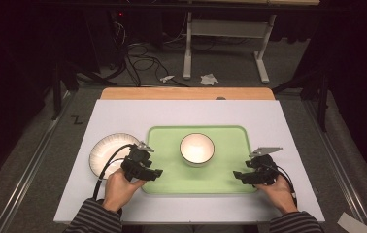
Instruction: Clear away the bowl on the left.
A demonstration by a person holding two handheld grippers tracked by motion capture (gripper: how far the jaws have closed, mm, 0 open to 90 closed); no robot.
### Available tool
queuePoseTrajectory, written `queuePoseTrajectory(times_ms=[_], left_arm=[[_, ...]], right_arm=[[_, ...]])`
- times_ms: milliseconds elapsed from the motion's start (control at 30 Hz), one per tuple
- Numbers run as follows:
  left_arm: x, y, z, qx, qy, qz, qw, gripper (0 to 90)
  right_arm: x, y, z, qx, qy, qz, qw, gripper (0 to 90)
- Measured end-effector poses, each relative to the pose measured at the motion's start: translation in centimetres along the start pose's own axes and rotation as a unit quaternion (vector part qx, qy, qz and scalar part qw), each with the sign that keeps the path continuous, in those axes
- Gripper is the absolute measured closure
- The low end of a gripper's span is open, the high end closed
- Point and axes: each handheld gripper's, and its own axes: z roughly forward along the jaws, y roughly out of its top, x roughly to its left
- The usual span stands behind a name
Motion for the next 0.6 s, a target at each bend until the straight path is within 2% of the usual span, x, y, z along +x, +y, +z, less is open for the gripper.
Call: queuePoseTrajectory(times_ms=[333, 600], left_arm=[[-0.1, -0.6, 0.7, 0.007, 0.013, 0.015, 0.9998, 43.3], [-0.2, -0.9, 1.3, 0.019, 0.014, 0.017, 0.9996, 43.2]], right_arm=[[0.1, 0.0, 0.0, 0.003, 0.006, -0.001, 1.0000, 33.5], [0.3, 0.0, 0.2, 0.009, 0.008, -0.002, 0.9999, 33.5]])
